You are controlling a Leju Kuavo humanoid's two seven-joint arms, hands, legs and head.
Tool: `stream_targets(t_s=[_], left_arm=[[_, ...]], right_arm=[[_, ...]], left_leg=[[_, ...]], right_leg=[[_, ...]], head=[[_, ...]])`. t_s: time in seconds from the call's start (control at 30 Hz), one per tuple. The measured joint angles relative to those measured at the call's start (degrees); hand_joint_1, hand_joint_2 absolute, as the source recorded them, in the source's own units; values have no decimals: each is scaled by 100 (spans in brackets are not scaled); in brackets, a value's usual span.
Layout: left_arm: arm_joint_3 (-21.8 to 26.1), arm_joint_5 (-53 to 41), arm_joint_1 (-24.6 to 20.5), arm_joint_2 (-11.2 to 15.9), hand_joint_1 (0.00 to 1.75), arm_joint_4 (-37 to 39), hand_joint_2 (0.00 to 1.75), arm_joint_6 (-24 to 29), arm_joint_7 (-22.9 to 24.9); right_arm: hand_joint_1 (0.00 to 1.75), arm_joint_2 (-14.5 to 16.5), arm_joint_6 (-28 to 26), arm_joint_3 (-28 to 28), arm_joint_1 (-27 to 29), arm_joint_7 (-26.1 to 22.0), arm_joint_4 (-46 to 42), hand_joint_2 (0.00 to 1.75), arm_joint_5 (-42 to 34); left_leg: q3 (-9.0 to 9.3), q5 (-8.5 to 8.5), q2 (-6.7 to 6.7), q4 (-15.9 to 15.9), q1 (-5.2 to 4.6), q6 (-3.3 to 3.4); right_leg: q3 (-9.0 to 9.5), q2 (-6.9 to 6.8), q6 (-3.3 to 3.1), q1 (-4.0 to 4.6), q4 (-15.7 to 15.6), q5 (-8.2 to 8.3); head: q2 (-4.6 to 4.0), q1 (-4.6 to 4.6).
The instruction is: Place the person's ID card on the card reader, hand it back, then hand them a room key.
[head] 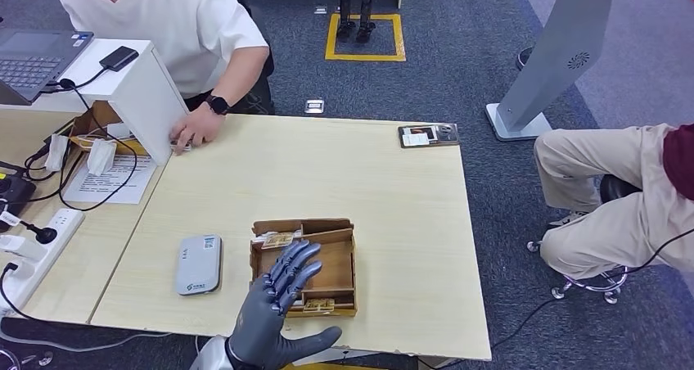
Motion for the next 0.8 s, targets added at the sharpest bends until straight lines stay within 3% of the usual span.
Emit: stream_targets(t_s=[0.2,0.5,0.8], left_arm=[[-210,-514,-176,-2,0,351,175,125,347],[-313,-2806,-438,-7,0,1149,175,916,2227],[-311,-3690,-542,-47,0,1476,175,1167,2991]], right_arm=[[0,0,10,94,-22,1,0,175,2],[0,0,27,248,-43,75,0,175,-128],[0,2,25,290,-46,113,0,175,-226]], left_leg=[[-1,0,0,0,0,0],[0,0,1,0,0,0],[-2,0,0,0,0,0]], right_leg=[[-1,0,0,0,0,-1],[0,1,0,0,0,0],[-1,1,0,0,0,0]], head=[[2,0],[0,0],[0,0]])
